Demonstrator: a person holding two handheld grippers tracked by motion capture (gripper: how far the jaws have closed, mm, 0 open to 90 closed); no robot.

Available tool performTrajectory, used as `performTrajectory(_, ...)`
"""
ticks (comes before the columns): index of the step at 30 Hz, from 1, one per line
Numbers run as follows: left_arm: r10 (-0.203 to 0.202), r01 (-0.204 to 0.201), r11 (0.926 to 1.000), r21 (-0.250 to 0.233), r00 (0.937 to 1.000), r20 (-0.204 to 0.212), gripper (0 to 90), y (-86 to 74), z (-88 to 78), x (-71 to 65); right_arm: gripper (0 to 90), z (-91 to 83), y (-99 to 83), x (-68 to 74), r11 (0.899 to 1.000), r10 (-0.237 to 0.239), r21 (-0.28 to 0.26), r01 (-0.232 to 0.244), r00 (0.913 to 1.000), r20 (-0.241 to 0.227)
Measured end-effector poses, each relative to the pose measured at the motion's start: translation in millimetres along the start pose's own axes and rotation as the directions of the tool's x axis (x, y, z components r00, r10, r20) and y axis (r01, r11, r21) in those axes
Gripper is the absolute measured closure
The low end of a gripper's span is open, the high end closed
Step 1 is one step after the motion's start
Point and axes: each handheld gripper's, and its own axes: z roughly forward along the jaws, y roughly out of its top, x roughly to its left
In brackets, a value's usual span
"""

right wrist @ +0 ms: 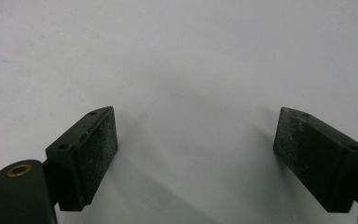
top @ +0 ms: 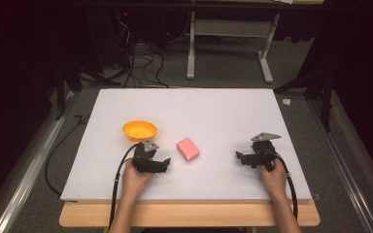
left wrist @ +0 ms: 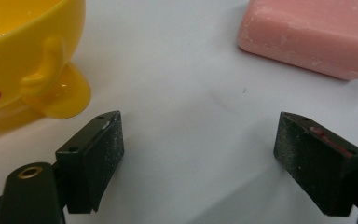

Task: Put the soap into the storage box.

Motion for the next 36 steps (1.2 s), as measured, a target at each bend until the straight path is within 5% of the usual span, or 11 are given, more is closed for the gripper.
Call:
performTrajectory(10, -0.024, 0.024, 0.9997, -0.002, 0.9997, 0.008, 15.9, 1.6, -0.9, 0.0, 14.2, 0.0, 0.0, 0.0, 1.0, 0.0, 0.0, 0.0, 1.0, 0.0)
performTrajectory(36, 0.011, -0.002, 0.9943, -0.106, 0.9965, 0.083, 13.1, 20.7, -23.6, -26.3, 14.2, -0.1, 0.0, -0.1, 1.0, -0.001, 0.0, 0.001, 1.0, 0.0)
